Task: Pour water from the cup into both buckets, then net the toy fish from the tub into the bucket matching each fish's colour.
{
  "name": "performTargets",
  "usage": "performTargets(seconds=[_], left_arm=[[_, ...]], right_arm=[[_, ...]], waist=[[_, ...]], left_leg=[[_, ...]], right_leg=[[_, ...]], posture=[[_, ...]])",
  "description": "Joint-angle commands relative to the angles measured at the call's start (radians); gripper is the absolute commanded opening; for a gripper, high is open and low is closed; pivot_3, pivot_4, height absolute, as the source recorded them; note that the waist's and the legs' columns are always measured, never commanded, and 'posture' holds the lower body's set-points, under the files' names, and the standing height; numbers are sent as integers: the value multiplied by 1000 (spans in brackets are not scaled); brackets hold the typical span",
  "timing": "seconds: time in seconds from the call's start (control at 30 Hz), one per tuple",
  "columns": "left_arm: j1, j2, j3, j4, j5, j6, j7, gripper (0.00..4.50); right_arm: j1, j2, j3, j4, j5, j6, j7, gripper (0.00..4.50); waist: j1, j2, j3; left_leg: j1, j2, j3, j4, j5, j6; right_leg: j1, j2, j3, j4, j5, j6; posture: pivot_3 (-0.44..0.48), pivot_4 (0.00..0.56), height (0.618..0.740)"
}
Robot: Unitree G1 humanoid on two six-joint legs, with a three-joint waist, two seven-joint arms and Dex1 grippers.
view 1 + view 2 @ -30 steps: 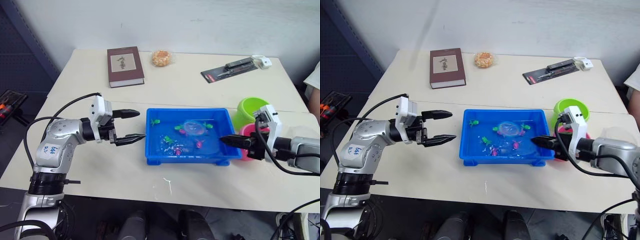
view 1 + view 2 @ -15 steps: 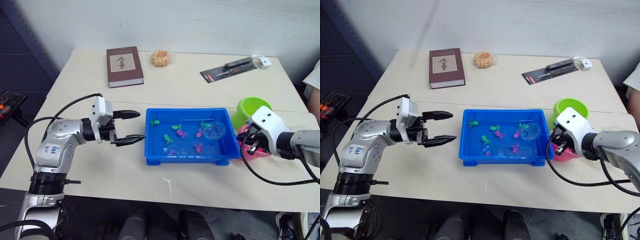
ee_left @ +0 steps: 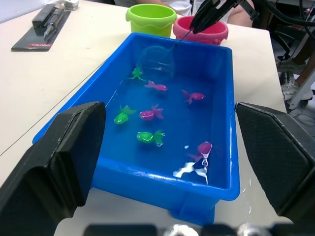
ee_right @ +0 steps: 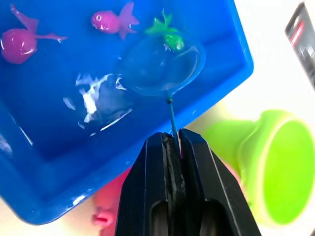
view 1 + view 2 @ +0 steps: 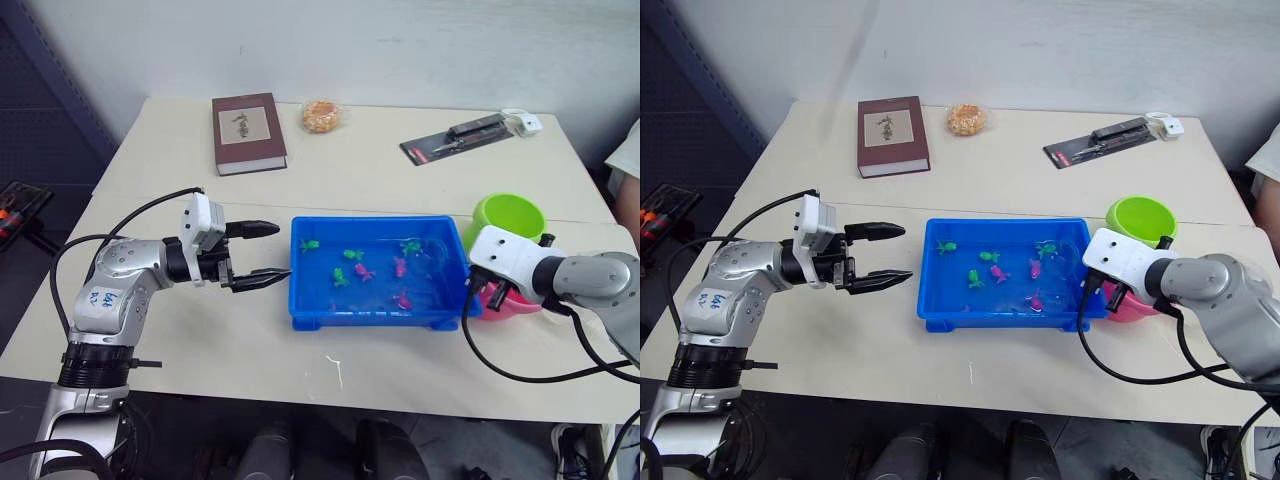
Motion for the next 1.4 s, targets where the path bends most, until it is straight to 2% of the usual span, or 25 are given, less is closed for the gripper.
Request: performTargets(seconds=[0.03, 0.4, 0.67, 0.77, 1.0, 1.2, 1.4], left_arm=[[-19, -2, 3, -18, -12, -13, -7, 4491], [18, 11, 21, -46, -12, -13, 9, 4491], [21, 14, 22, -47, -14, -14, 8, 4491], [15, 9, 16, -41, -13, -15, 6, 4491], [6, 7, 13, -38, -15, -12, 4, 4491], [10, 10, 17, -47, -19, -5, 5, 4491], [19, 19, 24, -57, -23, 3, 6, 4491]], right_arm=[[-39, 86, -9, -63, 56, 95, 38, 0], [-68, 156, -80, -63, 131, 336, 83, 0], [-58, 64, -33, -48, 86, 184, 183, 0], [-65, 101, -51, -47, 110, 190, 186, 0], [-83, 90, 14, -45, 75, 160, 239, 0], [-107, 133, 40, -38, 82, 170, 258, 0], [-131, 171, 10, -4, 113, 221, 272, 0]], waist=[[-4, 0, 0], [2, 0, 0], [2, 0, 0], [2, 0, 0], [0, 0, 0], [0, 0, 0], [-6, 0, 0]], left_leg=[[0, 0, 0, 0, 0, 0], [0, -1, -1, 1, 0, 0], [0, -1, -1, 1, 0, 0], [0, -1, -1, 0, 0, 0], [0, -1, -1, 1, 0, 0], [0, -1, -1, 1, 0, 0], [0, -1, -1, 1, 0, 0]], right_leg=[[0, 0, 0, 0, 0, 0], [0, -1, -1, 1, 0, 0], [0, 0, 0, 0, 0, 0], [0, 0, 0, 1, 0, 0], [0, 0, 0, 1, 0, 0], [0, 0, 0, 1, 0, 0], [0, -1, -1, 1, 0, 0]], posture=[[0, 150, 738], [0, 150, 738], [0, 150, 738], [0, 150, 738], [0, 150, 738], [0, 150, 738], [0, 150, 738]])
